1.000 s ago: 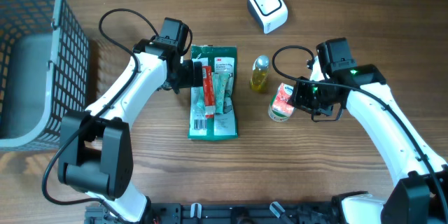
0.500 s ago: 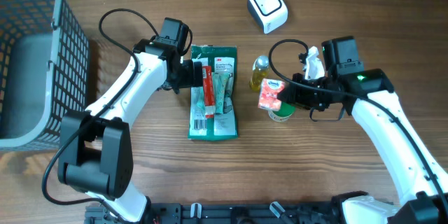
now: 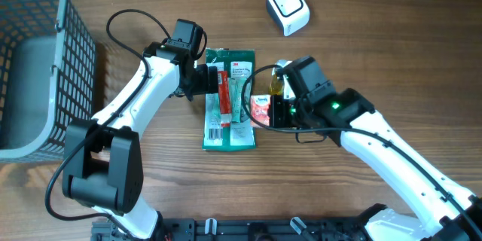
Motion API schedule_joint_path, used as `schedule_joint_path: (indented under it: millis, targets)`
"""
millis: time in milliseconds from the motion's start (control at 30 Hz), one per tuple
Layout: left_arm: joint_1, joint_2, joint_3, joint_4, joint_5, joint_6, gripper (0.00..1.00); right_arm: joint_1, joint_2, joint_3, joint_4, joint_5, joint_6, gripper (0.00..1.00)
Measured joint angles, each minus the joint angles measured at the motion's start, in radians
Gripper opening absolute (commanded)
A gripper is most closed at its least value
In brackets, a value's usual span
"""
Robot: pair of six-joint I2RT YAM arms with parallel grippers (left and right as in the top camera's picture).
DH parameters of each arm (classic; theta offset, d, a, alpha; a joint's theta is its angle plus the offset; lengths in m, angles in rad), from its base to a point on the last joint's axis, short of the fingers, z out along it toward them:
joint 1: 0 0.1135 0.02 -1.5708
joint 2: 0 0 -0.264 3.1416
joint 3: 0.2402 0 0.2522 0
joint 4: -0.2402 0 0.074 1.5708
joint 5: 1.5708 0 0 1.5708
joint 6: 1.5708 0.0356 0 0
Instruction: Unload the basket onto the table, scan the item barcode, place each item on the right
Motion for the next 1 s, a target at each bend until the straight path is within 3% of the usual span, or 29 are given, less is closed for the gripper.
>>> schedule_joint_path:
  millis: [300,433,733,800,867,1000]
  targets:
    - [0.000,0.000,0.000,0.000,0.000,0.000,1.00,0.031,0.099,-0.008,0.048,0.039,0.020,0.05]
    - [0.000,0.000,0.000,0.000,0.000,0.000,1.00,0.031,0.142,-0.009,0.050,0.038,0.025,0.24]
    - [0.000,0.000,0.000,0.000,0.000,0.000,1.00,0.031,0.155,-0.008,-0.012,0.019,0.024,0.40]
    - [0.000,0.000,0.000,0.000,0.000,0.000,1.00,0.031,0.144,0.014,-0.099,0.028,0.019,0.58]
    - [0.000,0.000,0.000,0.000,0.000,0.000,1.00,0.031,0.089,0.069,-0.182,0.071,0.021,0.86]
    - [0.000,0.000,0.000,0.000,0.000,0.000,1.00,0.031,-0.005,0.127,-0.267,0.197,0.039,0.97]
